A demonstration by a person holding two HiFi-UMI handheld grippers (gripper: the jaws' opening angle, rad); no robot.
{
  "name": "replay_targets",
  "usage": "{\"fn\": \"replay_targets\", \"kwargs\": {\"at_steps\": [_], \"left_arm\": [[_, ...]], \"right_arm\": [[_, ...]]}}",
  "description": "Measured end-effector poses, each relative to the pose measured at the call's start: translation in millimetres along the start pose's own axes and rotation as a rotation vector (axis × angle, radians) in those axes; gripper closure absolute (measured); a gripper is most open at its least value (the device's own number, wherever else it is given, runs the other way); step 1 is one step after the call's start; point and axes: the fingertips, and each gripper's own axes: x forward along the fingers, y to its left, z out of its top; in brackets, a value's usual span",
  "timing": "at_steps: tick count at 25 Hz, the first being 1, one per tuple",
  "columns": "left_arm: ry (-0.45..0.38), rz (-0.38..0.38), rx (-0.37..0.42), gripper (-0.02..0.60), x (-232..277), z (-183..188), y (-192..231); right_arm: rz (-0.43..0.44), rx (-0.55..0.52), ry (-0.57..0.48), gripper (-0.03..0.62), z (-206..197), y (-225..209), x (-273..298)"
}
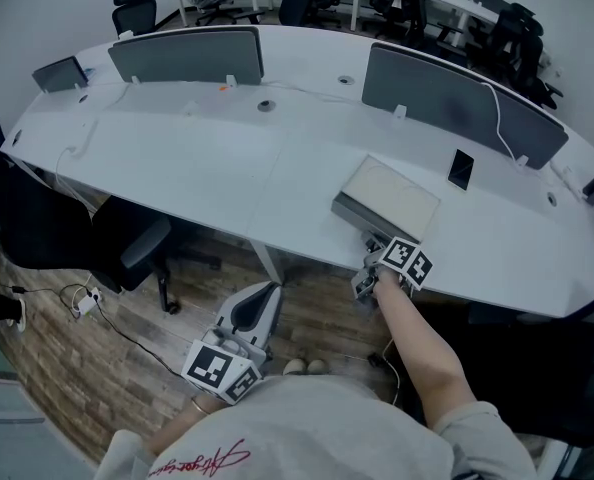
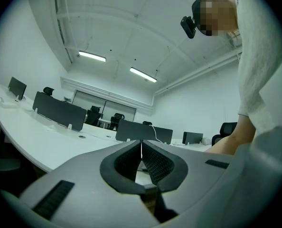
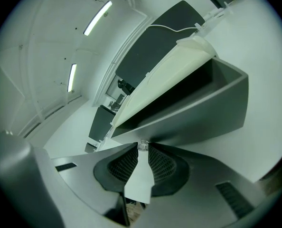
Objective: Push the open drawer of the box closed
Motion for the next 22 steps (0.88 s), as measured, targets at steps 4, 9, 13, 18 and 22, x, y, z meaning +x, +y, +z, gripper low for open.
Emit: {"fn": "replay_targets", "kwargs": {"at_steps": [4, 9, 13, 18, 22], "left_arm": [[-0.003, 0.006, 0.000, 0.563, -1.4, 0.1, 0.1], [-0.013, 0.005, 0.003, 0.563, -1.8, 1.7, -1.2], [-0.010, 0.009, 0.004, 0.563, -3.6, 1.2, -0.4], [-0.014, 0.013, 0.012, 0.563, -5.0, 2.3, -1.2], [-0.009, 0.013, 0.021, 0.563, -5.7, 2.1, -2.4]], "right_arm": [[0.004, 0.018, 0.004, 0.522, 2.4, -0.7, 0.9], [0.007, 0.045, 0.000, 0.522, 4.5, -2.5, 2.9], [0.007, 0.059, -0.001, 0.522, 5.9, -2.4, 4.1], [0.004, 0.072, -0.007, 0.522, 9.5, -3.7, 5.7], [0.008, 0.078, -0.006, 0.522, 10.1, -3.0, 5.4]]}}
